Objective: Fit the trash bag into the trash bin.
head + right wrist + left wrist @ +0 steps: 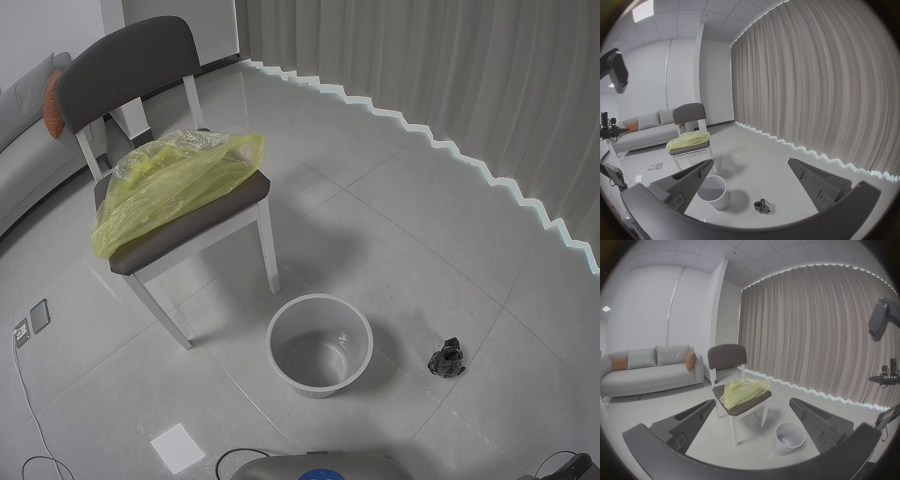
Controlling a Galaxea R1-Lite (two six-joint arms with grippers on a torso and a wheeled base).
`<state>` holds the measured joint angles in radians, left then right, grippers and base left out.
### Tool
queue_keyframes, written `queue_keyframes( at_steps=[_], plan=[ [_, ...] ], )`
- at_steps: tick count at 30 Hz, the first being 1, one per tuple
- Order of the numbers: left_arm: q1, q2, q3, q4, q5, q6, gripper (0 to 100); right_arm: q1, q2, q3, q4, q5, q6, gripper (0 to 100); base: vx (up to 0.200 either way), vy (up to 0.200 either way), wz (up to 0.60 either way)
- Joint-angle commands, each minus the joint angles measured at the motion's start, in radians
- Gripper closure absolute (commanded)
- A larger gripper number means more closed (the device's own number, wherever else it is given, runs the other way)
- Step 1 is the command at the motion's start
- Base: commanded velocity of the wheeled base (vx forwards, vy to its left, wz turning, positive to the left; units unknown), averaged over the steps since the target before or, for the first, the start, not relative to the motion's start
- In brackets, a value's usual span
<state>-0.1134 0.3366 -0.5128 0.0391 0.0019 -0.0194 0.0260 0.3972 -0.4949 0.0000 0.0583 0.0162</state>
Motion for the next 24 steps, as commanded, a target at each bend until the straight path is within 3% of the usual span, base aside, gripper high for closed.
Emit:
queue_keyframes(
  at_steps=[1,6,17,24],
  plan=[
    [-0.02,0.466,-0.133,-0.01,0.122,0.05,0,0.012,0.5,-0.165,-0.163,0.021,0.05,0,0.0,0.0,0.0],
    [0.037,0.621,-0.151,-0.016,0.19,0.118,0,0.012,0.569,-0.159,-0.218,0.046,0.168,0,0.0,0.0,0.0],
    [0.067,0.828,-0.279,-0.016,0.217,0.253,0,0.075,0.569,-0.146,-0.207,0.046,0.173,0,0.0,0.0,0.0],
    [0.064,0.957,-0.378,-0.016,0.29,0.377,0,0.077,0.563,-0.145,-0.206,0.044,0.173,0,0.0,0.0,0.0]
  ],
)
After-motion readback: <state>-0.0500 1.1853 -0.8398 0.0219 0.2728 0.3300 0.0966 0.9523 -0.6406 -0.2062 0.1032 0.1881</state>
